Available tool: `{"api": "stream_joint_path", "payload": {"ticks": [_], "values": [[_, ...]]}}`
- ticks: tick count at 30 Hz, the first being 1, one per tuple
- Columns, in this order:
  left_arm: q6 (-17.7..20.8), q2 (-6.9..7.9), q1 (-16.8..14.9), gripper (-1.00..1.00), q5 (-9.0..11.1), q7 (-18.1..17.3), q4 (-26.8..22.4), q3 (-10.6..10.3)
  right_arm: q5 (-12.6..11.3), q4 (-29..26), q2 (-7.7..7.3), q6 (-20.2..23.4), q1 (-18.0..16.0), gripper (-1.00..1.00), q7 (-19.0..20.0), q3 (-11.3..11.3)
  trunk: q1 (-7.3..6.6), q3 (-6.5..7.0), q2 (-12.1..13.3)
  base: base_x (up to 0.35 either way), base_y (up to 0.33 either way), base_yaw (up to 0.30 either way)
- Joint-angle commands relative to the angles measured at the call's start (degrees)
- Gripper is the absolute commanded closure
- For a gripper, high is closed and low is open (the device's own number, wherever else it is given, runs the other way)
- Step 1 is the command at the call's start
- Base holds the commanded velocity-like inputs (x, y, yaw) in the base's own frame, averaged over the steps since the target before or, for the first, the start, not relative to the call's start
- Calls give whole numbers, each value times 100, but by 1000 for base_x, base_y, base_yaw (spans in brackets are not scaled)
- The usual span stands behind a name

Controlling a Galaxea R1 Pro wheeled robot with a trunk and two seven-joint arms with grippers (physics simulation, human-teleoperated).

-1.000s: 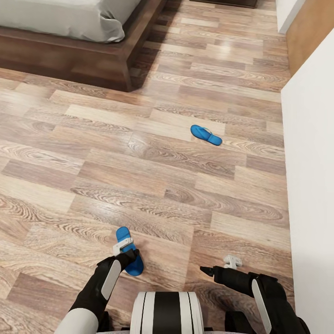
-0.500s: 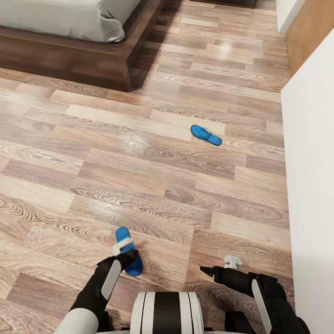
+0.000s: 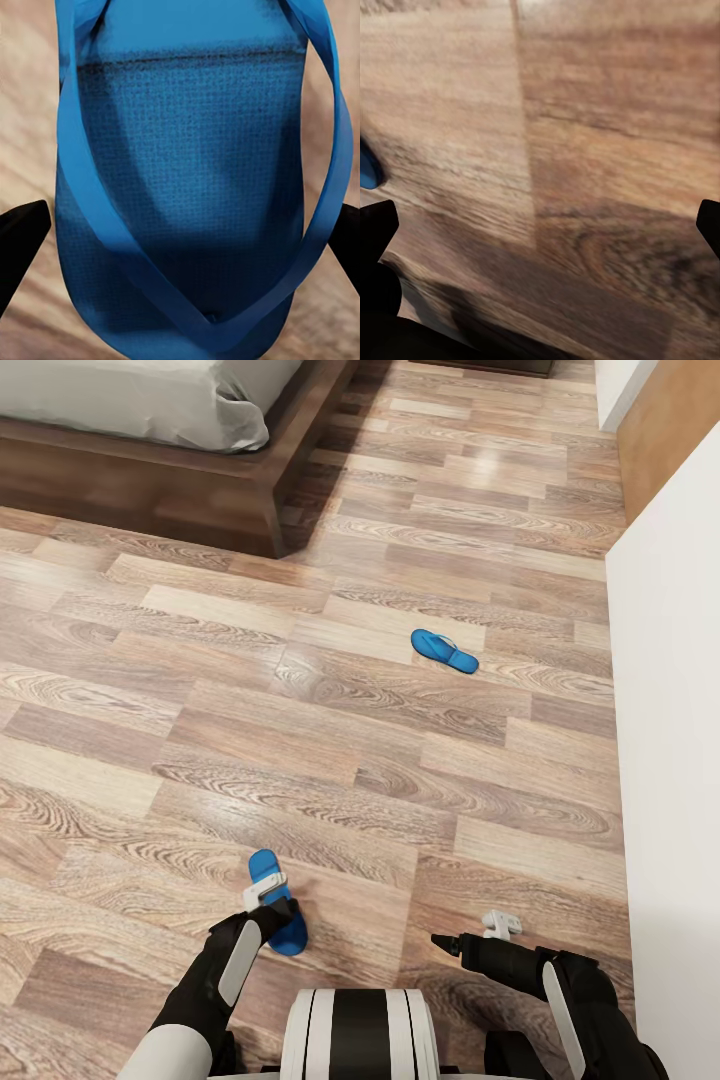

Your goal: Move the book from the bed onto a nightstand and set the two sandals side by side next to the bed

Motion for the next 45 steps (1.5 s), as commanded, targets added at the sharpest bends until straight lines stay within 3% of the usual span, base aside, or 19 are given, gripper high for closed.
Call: {"api": "stream_joint_path", "payload": {"ticks": [1,10,23,29,32,34,37,39,43,45], "values": [[26,-4,-1,100,41,34,-13,14,2,-4,6,39,-3,-100,26,-18,-1,-3,-1,0,0,0],[31,-4,-1,100,41,28,-18,12,2,-4,-11,39,-3,-100,26,-24,-8,63,3,0,0,0],[43,-1,-1,100,41,28,-18,12,2,-10,-25,39,-3,-100,26,-33,-42,351,20,0,0,0],[58,88,-1,100,41,16,-13,55,-6,-13,-29,47,-3,-100,69,-60,-57,484,28,0,0,0],[71,378,15,100,86,-17,-10,73,-7,-18,-29,48,-3,-100,73,-66,-65,551,32,0,0,0],[73,466,29,100,119,-80,-10,78,-7,-18,-29,48,-3,-100,75,-71,-70,595,35,0,0,0],[76,790,63,100,229,-414,-10,81,-22,-21,-36,50,-3,-100,83,-84,-78,661,39,0,0,0],[92,1156,84,100,328,-955,35,77,-40,-45,-47,54,-3,-100,91,-101,-83,706,41,0,0,0],[91,1555,104,100,374,-1896,446,78,-54,-178,-53,63,-3,-100,95,-116,-94,794,47,0,0,0],[63,1822,115,100,365,-2696,975,79,-59,-285,-68,70,-3,-100,96,-131,-99,839,49,0,0,0]]}}
